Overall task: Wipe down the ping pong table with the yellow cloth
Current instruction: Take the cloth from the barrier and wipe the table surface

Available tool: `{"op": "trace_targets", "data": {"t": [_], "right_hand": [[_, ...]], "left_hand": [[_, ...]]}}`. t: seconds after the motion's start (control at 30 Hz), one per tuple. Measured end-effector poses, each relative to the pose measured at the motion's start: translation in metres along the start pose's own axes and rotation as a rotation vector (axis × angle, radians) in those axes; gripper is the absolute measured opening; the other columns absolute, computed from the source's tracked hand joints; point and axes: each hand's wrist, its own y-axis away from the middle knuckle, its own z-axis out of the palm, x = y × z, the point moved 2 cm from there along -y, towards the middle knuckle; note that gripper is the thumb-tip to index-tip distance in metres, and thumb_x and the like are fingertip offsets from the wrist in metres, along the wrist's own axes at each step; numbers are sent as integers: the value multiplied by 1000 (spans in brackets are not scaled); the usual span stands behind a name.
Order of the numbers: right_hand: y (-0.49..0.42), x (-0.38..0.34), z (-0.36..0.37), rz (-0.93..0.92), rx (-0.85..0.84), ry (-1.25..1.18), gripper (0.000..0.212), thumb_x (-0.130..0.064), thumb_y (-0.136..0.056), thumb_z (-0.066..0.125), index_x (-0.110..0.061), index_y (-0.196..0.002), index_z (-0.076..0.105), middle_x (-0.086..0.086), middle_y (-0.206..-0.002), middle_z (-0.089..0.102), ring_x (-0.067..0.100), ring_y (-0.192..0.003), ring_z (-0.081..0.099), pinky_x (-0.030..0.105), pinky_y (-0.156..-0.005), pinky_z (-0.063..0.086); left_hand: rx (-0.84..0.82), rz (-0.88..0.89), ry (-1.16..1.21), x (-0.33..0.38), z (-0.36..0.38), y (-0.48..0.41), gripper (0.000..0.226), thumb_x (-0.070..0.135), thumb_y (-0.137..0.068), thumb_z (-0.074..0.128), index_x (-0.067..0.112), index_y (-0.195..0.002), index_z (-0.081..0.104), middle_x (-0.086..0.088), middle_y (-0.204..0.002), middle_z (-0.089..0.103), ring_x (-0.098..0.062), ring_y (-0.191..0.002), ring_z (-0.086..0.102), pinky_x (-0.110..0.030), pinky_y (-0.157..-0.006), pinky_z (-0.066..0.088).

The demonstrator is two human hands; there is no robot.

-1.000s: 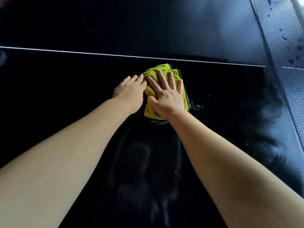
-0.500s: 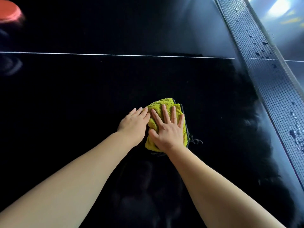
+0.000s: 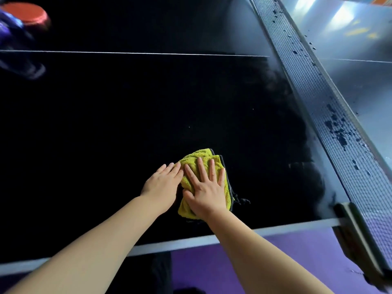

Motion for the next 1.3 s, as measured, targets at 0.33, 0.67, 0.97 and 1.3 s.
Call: {"op": "trace_targets", "data": {"t": [0.33, 0.67, 0.97, 1.3], "right_hand": [[112, 45, 18, -60, -34, -47, 74, -56, -78, 10, -47, -150, -5, -10, -156, -25, 26, -143, -32, 47, -114, -22], [153, 150, 18, 102, -11, -50, 72, -51, -83, 34, -46, -151, 12, -5, -162, 6, 32, -149, 0, 46, -116, -7], [137, 251, -15, 256, 4, -108, 65, -52, -86, 20, -50, -143, -12, -16, -152, -27, 18, -138, -37, 34, -110, -29], [103, 305, -60, 445, 76, -146, 61, -22, -92, 56, -39, -147, 37, -5, -161, 17, 31, -136, 29, 41, -109, 30]], "left_hand": [[-66, 57, -1, 90, 22, 70, 58, 13, -99, 29, 14, -151, 4, -6, -158, -5, -20, -145, -3, -32, -117, -3], [-109, 242, -95, 191, 9, 30, 58, 17, -100, 29, 14, -151, 2, -6, -158, -5, -21, -145, -3, -34, -117, -3], [-96, 378, -200, 270, -10, -58, 65, 20, -99, 35, 11, -150, -3, -9, -158, -8, -24, -145, -5, -37, -117, -3], [-100, 554, -142, 313, -47, -129, 56, 14, -99, 26, 13, -150, 1, -5, -159, 0, -20, -145, 0, -34, -118, 0]]}}
